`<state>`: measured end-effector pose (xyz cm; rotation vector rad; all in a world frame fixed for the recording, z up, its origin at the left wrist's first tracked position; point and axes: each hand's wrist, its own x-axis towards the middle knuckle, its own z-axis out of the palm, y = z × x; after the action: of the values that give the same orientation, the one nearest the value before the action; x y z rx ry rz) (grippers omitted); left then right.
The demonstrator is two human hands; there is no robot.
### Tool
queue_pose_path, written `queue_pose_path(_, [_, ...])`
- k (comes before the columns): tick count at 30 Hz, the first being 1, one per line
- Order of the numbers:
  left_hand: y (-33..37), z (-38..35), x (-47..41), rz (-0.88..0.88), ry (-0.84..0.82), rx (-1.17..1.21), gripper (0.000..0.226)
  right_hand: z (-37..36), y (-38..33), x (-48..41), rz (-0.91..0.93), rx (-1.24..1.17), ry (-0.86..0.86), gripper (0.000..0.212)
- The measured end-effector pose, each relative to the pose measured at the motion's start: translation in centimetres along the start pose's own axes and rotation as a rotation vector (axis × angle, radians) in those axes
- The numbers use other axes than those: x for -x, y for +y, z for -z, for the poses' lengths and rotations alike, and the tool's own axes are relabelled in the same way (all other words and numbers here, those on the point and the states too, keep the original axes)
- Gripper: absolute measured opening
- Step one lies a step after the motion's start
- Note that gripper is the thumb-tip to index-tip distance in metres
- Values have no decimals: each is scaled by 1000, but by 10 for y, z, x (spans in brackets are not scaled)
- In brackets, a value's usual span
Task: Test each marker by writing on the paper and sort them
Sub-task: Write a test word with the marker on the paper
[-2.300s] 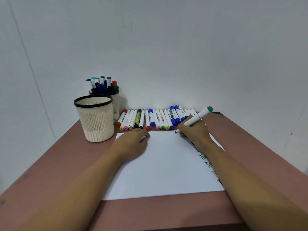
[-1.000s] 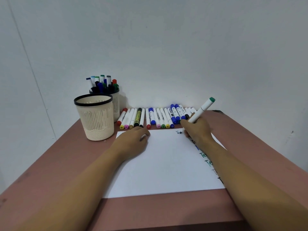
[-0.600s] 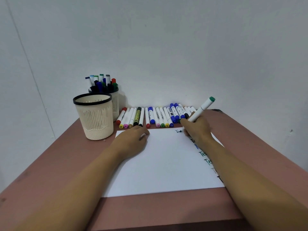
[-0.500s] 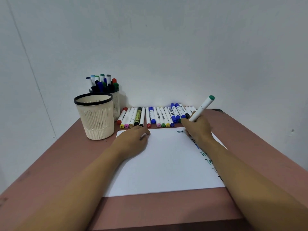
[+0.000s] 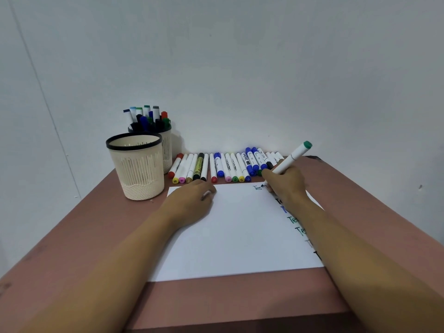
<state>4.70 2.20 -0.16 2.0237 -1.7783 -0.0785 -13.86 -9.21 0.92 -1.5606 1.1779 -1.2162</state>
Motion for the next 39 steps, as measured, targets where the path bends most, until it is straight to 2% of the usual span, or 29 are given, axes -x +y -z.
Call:
queue_pose_path(4, [-1,0,0,-4,-3,-4,28,1,0,0,6,8,-4,27])
queue_pose_path(9, [-1,0,0,1,0,-4,28,1,1,-3,-20,-71,6,21])
queue_pose_path(13, [0,0,1,1,-5,0,28,0,1,-2,-12,-47,-16,18])
queue_pose_path(17, [0,0,1,9,-9,3,29,-1,2,0,18,-8,23,27])
queue_pose_path(22, [4,4,2,50,-22,55,30,3,0,-3,-46,-123,26,12])
queue_pose_path(28, [1,7,0,162,-13,161,22,7,-1,-5,-98,-330,-6,18])
queue_pose_path(32, [-2,9,0,130,-27,142,9,6,-2,-6,-96,-314,-28,19])
queue_pose_path(36, [-1,10,2,109,-21,106,16,5,-1,-6,-80,-275,-52,8])
queue_pose_path(39, [1,12,4,70,47,126,19,4,-4,-5,-43,-239,-62,4])
